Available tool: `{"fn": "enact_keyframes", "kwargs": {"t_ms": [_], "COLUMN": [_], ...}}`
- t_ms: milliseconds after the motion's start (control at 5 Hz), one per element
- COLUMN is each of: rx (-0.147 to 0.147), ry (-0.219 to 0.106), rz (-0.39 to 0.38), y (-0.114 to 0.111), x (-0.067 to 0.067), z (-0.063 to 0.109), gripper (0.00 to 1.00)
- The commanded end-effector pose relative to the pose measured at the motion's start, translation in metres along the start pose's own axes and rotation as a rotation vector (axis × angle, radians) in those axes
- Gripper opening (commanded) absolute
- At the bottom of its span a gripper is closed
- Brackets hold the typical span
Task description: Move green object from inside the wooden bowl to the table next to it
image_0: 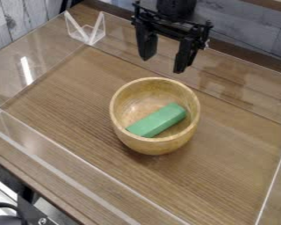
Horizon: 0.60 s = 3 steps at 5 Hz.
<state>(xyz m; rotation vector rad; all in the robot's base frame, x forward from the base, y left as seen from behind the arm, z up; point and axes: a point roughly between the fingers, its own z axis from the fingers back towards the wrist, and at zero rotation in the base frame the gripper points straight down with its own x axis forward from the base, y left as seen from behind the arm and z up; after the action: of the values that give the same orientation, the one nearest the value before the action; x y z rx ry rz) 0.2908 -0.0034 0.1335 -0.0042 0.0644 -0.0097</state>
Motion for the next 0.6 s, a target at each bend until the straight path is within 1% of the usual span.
{"fn": "enact_keyframes", "kwargs": {"t_ms": [0,200,400], "rx": [0.002,0.006,0.014], "ry": [0.012,0.018,0.008], "rz": [0.003,0.028,0.063], "y": [-0.001,0.008,0.016], "x": [-0.01,-0.024,-0.033], "z": [0.004,-0.011,-0.026], "gripper": [1.0,1.0,1.0]}}
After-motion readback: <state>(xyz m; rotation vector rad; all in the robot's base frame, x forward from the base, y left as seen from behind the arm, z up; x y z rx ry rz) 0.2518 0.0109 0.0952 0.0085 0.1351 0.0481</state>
